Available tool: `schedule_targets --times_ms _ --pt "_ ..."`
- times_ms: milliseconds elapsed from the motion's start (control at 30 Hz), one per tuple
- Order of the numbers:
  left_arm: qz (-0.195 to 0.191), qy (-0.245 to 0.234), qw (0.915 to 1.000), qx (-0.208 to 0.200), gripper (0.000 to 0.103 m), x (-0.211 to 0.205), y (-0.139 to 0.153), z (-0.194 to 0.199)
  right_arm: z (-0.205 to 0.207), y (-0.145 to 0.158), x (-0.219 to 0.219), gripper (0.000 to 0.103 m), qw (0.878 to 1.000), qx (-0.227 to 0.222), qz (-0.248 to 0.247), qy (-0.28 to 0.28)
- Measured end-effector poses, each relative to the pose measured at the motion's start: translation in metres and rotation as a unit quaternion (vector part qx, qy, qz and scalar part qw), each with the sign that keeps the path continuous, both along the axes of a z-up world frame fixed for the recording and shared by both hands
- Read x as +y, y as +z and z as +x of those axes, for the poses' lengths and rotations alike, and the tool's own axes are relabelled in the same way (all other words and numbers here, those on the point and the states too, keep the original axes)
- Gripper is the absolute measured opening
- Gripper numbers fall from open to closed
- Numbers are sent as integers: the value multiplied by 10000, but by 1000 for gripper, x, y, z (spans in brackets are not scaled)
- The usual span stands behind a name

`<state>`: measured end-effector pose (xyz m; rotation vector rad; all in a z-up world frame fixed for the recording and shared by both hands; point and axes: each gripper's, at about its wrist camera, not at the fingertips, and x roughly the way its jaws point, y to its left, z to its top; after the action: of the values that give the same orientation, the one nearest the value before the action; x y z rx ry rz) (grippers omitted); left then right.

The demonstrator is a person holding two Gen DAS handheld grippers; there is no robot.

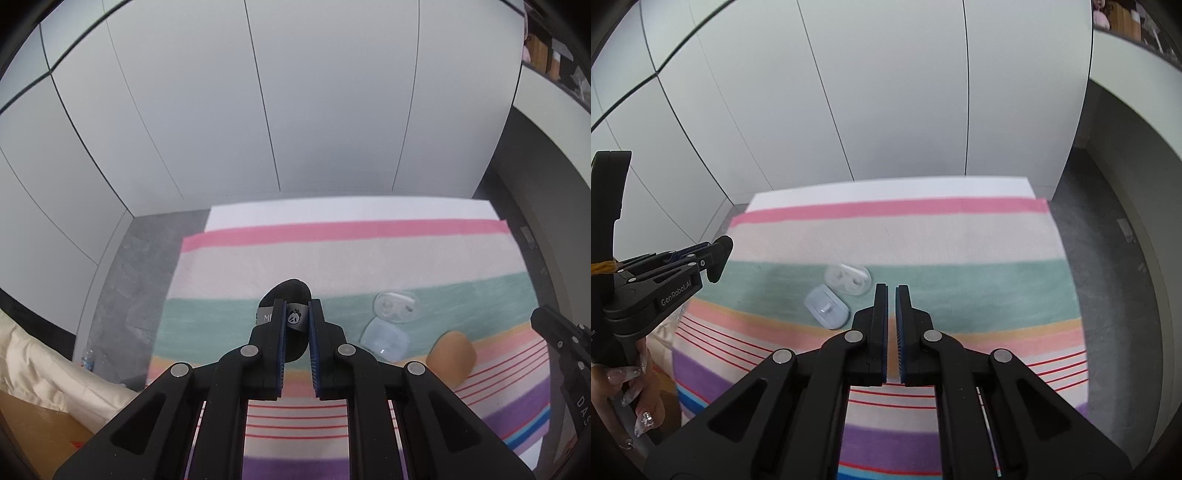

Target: Organize objects

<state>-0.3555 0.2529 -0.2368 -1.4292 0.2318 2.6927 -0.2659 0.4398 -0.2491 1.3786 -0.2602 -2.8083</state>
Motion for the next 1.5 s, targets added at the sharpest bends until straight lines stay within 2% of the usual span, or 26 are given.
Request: schedule_targets --times_ms 100,133,200,233,267,300,333,467,600,667,767,800,867,967,1133,1200,1300,1400,1433,1500 --pt "-45 -30 10000 82 13 -4 10 5 5 18 -2 4 9999 71 83 -6" --pt "-15 -25 10000 55 16 -9 9 4 6 21 -1 4 10000 33 86 -36" --pt "178 -27 9998 -68 30 -16 5 3 5 19 2 15 9999 -104 35 -61" --pt "289 3 9995 -124 48 -22 -1 0 5 15 4 44 9998 -179 43 -113" --pt "300 36 9994 -142 67 -25 -5 -1 5 10 7 62 9995 -238 79 -198" --pt "280 58 9995 -144 72 -28 -11 -2 6 3 11 84 9991 -246 135 -319" --pt "250 49 9996 -124 71 -31 -19 -3 8 -3 14 85 9990 -216 146 -371" --pt "89 11 9993 -359 71 -36 -54 -13 3 -41 13 85 9983 -530 90 -236" --pt "346 -4 9966 -753 71 -40 -88 -20 -5 -87 6 85 9963 -860 38 -15" --pt "582 -207 9930 -1008 71 -37 -102 -17 -7 -105 1 85 9952 -971 38 85" --pt "547 -597 9906 -1103 71 -24 -114 -2 -10 -126 -6 87 9937 -1104 94 181" --pt "529 -735 9894 -1139 71 -19 -117 4 -9 -125 -10 87 9952 -926 226 223" --pt "573 -927 9865 -1224 71 -11 -122 14 -9 -125 -15 65 9955 -809 392 307" --pt "626 -1057 9838 -1304 71 0 -124 23 -8 -122 -24 39 9941 -660 638 573" --pt "791 -1211 9795 -1400 72 11 -119 31 -3 -113 -29 17 9925 -564 836 691" --pt "823 -1333 9774 -1418 72 20 -115 38 -4 -107 -26 15 9943 -552 662 622" --pt "902 -1513 9729 -1495 79 33 -116 48 -5 -99 -20 14 9962 -488 545 483" --pt "721 -1420 9750 -1550 79 42 -129 48 -7 -92 -16 14 9973 -452 439 387" --pt "697 -1348 9769 -1503 77 43 -132 47 -6 -90 -13 14 9976 -448 390 362" --pt "721 -1268 9802 -1340 60 46 -130 46 -6 -87 -9 14 9981 -447 310 303"
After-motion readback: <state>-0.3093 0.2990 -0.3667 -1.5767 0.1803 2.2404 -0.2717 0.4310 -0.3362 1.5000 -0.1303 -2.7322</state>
